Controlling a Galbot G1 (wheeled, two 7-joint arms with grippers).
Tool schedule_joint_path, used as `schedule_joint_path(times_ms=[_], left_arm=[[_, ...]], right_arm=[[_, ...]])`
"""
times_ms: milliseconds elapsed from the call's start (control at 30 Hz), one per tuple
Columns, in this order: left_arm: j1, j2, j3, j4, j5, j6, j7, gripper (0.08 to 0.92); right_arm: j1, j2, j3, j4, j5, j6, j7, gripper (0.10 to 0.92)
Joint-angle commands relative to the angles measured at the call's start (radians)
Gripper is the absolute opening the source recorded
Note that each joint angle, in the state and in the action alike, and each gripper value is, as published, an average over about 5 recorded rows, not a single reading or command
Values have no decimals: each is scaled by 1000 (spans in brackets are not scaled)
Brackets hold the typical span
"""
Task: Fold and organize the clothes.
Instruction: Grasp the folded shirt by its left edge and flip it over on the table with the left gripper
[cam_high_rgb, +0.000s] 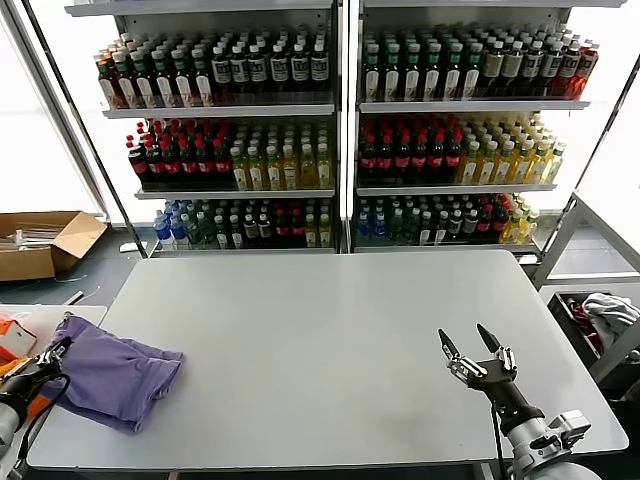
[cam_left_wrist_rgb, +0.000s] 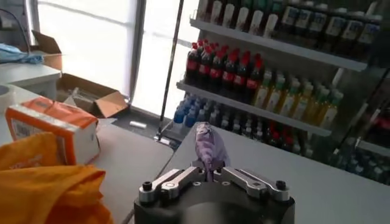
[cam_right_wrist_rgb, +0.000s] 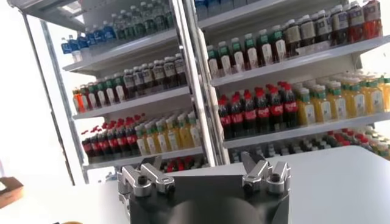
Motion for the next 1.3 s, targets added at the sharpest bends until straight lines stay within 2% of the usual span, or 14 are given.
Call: schedule_joint_path(times_ms=[33,200,300,400,533,667,867,967,1067,1200,1300], left_arm=[[8,-94,446,-286,-18,9,-225,123],[-80,-112,684,-243,-60,8,-272,123],[-205,-119,806,-156,-94,7,-300,123],[-353,-156,899,-46,-125,1,-329,123],[-516,-254,973,89,-199,-22,-385,123],[-612,-354,1028,177,-262,-45,-421,123],[-662,-515,1152,271,-263,-74,-419,123],[-668,-574,1195,312,-237,-79,-391,123],[-665,-579,1208,330,-204,-71,-354,123],[-660,-539,1188,317,-141,-56,-314,141],[-659,-500,1146,294,-121,-39,-296,205]], right_arm=[[-20,0,16,1,6,14,-2,823],[-48,6,29,15,4,13,-1,823],[-48,16,16,20,-5,5,3,823],[-46,28,-2,25,-28,-6,6,823],[-42,42,-24,27,-59,-26,15,823],[-27,49,-48,25,-114,-72,46,823],[20,47,-116,20,-165,-159,110,823],[47,45,-162,16,-177,-190,144,823],[71,39,-217,14,-180,-221,179,823],[107,35,-294,15,-137,-277,225,823],[141,43,-335,15,-58,-337,278,823]])
